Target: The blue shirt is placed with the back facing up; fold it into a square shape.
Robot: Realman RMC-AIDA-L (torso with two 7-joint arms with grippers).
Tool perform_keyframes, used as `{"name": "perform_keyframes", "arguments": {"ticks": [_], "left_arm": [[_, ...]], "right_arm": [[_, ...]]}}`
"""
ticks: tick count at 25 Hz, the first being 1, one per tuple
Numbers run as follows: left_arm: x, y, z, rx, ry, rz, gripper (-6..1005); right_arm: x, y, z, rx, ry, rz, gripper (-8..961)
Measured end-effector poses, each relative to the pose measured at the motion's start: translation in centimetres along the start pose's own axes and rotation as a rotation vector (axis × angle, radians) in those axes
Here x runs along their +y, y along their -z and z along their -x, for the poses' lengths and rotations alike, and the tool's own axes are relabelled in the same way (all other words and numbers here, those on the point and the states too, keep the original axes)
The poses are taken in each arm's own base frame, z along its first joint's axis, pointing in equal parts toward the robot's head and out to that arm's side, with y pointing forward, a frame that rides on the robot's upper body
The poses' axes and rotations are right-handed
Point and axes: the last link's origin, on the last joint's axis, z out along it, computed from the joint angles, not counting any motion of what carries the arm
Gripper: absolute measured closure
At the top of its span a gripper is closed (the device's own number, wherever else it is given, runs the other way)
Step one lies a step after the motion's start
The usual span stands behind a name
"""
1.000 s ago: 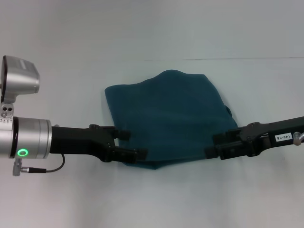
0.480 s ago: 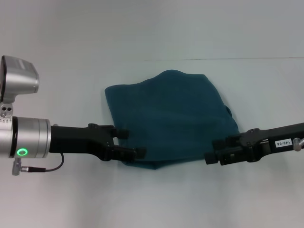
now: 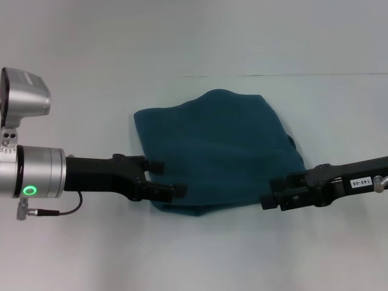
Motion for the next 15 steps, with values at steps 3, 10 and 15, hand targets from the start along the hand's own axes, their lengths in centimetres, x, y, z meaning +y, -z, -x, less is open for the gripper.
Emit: {"name": "perform_keyframes", "arguments": {"ticks": [3, 10, 15], "left_arm": [[0.0, 0.0, 0.0, 0.0, 0.0, 0.0, 64], [0.0, 0.0, 0.0, 0.0, 0.0, 0.0, 65], [0.0, 0.0, 0.0, 0.0, -0.001, 0.0, 64]], "right_arm": [[0.01, -0.02, -0.03, 0.0, -0.001, 0.001, 144], [0.03, -0.05, 0.09, 0.001, 0.0, 0.002, 144], [0.04, -0.08, 0.04, 0.001, -0.003, 0.004, 144]]}}
